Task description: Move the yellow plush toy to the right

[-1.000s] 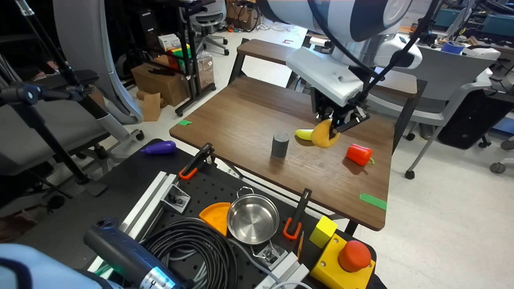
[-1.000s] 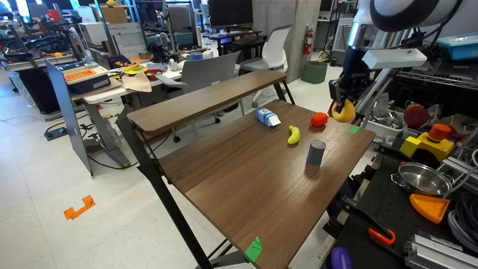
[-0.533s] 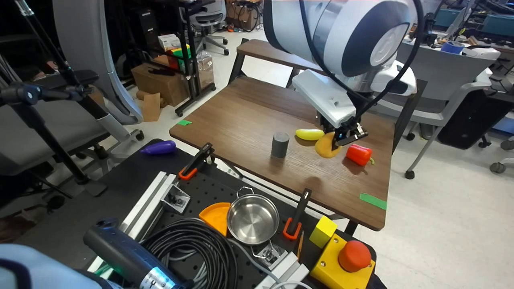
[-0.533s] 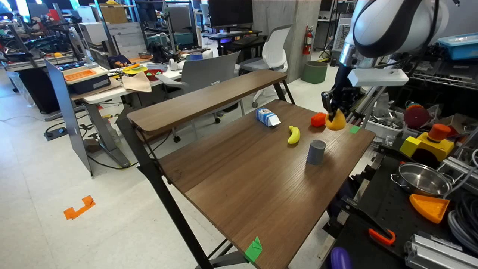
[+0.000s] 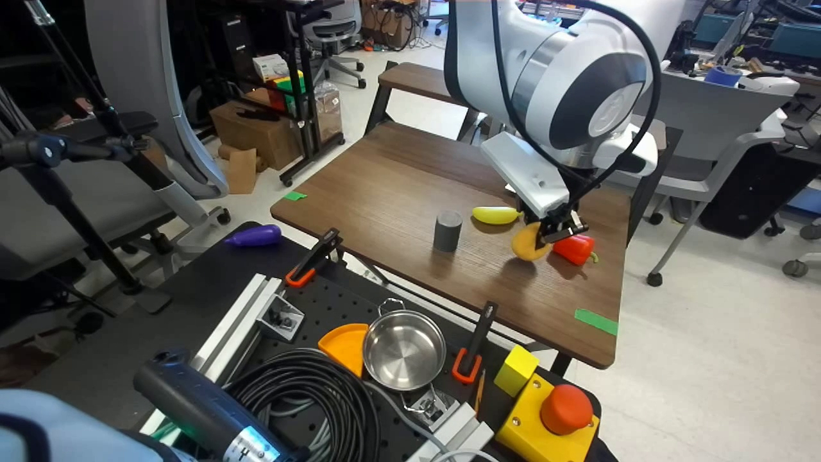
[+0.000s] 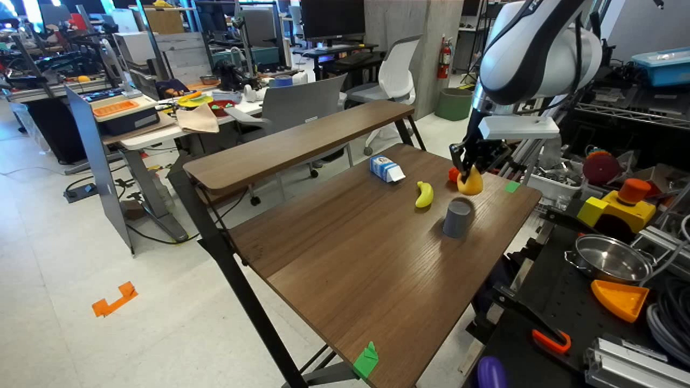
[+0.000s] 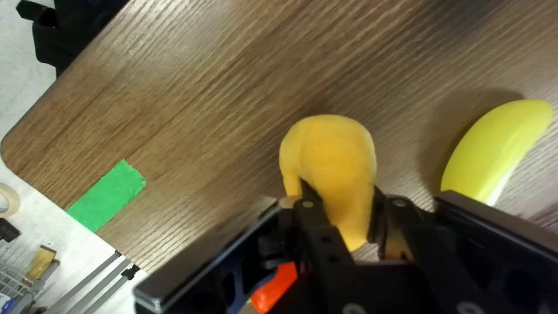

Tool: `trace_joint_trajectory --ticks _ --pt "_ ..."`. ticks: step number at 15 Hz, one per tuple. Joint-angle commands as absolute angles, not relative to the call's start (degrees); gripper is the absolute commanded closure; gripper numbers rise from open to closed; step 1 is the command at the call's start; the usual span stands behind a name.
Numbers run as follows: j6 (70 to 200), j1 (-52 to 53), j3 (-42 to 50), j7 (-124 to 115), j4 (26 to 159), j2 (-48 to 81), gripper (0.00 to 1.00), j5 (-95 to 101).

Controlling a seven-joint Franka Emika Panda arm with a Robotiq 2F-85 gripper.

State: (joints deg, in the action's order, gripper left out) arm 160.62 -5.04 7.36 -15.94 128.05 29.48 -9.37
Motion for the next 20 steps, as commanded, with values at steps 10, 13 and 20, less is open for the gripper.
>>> trace_joint_trajectory --ticks 10,13,20 --pt "160.8 -4.8 7.4 -16.4 127.0 30.9 0.35 -10.3" --pt "160.3 -4.6 7.7 -16.4 130.2 27.7 0.14 -10.1" --pt "160.3 -4.4 6.1 -14.0 142.4 10.4 0.00 -10.1"
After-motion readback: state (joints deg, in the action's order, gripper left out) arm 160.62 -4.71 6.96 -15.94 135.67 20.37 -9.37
